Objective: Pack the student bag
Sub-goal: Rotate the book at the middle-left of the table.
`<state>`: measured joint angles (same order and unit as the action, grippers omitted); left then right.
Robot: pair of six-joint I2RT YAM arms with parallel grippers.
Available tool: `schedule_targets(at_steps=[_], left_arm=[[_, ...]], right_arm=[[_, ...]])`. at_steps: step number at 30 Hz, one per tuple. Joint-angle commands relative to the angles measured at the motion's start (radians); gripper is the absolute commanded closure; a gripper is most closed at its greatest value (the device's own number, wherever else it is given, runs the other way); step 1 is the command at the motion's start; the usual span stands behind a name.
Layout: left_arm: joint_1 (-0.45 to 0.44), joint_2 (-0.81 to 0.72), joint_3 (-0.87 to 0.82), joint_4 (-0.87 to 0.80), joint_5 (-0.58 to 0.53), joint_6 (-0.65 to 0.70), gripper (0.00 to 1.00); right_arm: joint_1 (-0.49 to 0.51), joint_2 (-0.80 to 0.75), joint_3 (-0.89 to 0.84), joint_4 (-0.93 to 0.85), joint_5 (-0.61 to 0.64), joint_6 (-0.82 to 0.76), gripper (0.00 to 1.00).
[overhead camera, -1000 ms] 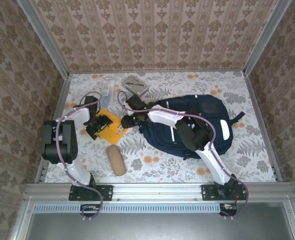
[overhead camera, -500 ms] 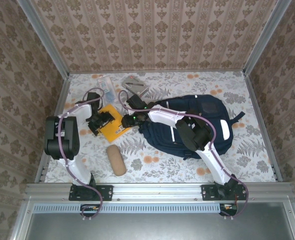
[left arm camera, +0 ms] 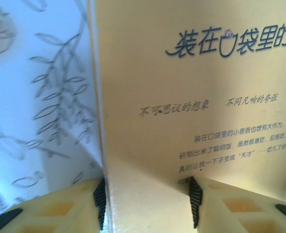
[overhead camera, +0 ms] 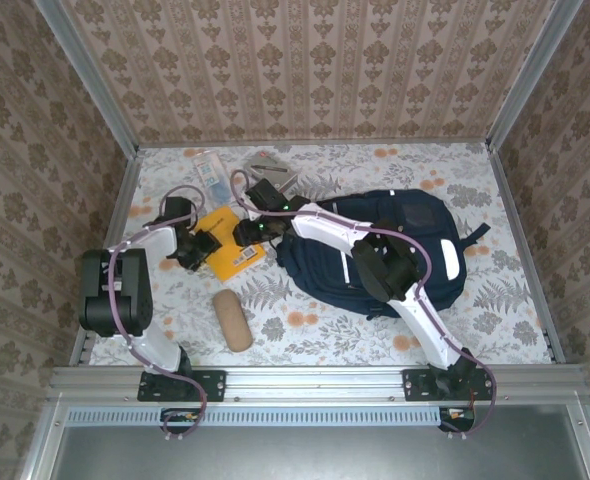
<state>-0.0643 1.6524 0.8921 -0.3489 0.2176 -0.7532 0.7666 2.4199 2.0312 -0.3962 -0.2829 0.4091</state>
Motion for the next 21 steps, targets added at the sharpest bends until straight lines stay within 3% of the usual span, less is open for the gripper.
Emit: schedule_targets(at_steps=[1,7,21], left_arm=[[-0.015,0.018,-0.022,0.131,0.072,0.015,0.58],[-0.014,0.005,-0.031,0.092,0.055,0.036,0.61],[0.003,0.017,-0.027,0.002,-0.005,0.093,0.68]], right_arm=[[0.001,0.080,0.101,-0.055,0.015,-0.028,0.56],[-0.004,0.151,0.184,-0.095,0.107,-0.046,0.55],[-0.057,0.063,0.101,-0.067,0.188,-0.060,0.54]])
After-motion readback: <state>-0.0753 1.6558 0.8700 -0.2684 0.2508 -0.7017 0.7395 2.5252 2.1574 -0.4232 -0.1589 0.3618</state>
